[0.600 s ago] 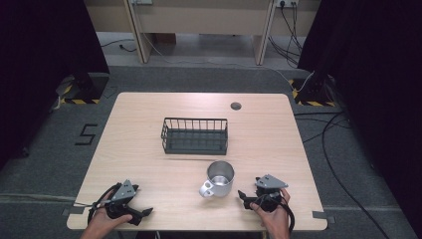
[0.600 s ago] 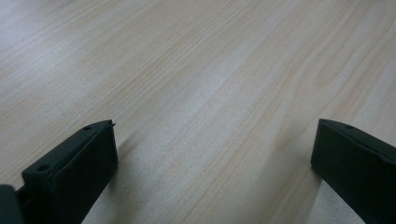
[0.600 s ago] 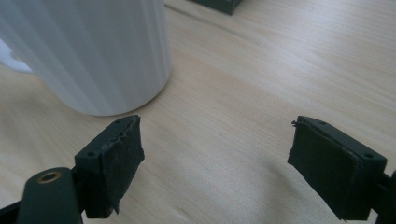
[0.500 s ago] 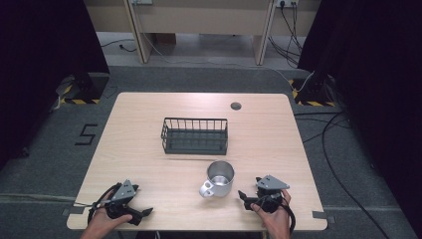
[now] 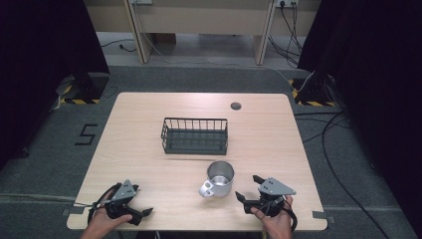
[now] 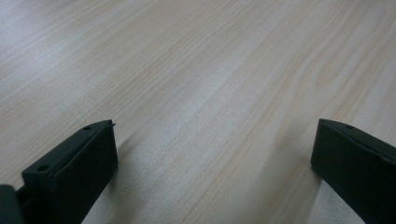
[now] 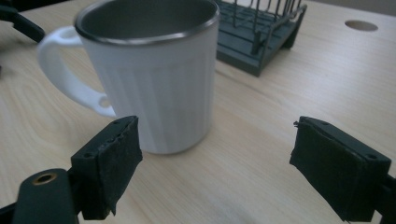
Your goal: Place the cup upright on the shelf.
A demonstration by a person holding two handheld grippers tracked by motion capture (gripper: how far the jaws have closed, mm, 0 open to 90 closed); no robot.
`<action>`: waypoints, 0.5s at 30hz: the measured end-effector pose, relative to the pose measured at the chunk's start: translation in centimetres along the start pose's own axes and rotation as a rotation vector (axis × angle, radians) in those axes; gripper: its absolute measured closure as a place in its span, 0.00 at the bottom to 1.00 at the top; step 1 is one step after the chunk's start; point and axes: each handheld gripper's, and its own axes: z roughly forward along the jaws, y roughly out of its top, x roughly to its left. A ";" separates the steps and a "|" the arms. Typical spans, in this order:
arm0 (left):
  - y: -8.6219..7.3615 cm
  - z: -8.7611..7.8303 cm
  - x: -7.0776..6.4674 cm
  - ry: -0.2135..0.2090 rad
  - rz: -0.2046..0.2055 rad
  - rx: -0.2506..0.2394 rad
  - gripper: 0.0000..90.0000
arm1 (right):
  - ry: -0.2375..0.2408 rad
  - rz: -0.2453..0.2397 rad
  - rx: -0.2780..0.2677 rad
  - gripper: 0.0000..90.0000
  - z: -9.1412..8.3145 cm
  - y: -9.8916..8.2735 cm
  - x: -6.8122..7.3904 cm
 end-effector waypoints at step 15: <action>0.0 0.0 0.0 0.000 -0.001 0.000 0.00 | 0.085 -0.095 -0.060 0.17 0.9 2.2 1.4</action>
